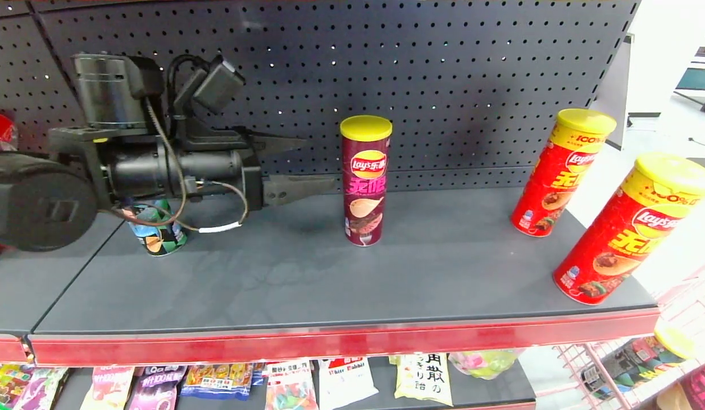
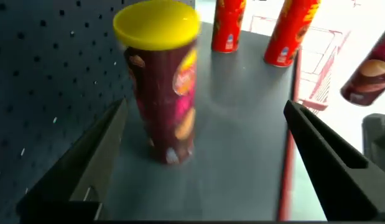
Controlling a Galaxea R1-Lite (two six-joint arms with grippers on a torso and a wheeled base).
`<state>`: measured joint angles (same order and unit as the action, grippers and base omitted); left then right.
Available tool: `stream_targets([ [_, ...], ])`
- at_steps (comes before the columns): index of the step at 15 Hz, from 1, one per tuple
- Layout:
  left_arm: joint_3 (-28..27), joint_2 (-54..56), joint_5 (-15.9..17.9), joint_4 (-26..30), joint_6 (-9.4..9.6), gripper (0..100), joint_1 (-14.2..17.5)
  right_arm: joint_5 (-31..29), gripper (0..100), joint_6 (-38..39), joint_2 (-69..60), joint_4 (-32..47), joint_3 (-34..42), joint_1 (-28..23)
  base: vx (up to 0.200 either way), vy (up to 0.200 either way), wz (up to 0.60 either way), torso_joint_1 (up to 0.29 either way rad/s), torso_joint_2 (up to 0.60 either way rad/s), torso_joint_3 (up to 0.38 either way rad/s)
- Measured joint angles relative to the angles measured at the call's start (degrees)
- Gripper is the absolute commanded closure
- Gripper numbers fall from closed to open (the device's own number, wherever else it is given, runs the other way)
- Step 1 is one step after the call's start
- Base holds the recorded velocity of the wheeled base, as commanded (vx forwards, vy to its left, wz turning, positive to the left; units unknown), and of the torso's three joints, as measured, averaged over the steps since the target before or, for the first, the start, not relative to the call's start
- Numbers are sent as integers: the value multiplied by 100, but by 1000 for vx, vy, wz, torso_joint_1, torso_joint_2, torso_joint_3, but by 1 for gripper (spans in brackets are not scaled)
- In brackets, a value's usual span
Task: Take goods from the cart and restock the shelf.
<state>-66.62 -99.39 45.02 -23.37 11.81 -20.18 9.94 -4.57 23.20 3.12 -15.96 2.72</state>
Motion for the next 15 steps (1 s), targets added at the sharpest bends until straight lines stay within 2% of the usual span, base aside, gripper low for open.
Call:
stream_targets([
  [11, -1731, -1668, 41, 5, 4, 0, -366, -9, 100, 12, 26, 13, -66, -11, 0, 0, 0, 0, 0, 0],
  [15, -2014, -1943, 52, 22, -44, 0, -471, -11, 100, 28, 12, 13, -66, -18, 0, 0, 0, 0, 0, 0],
])
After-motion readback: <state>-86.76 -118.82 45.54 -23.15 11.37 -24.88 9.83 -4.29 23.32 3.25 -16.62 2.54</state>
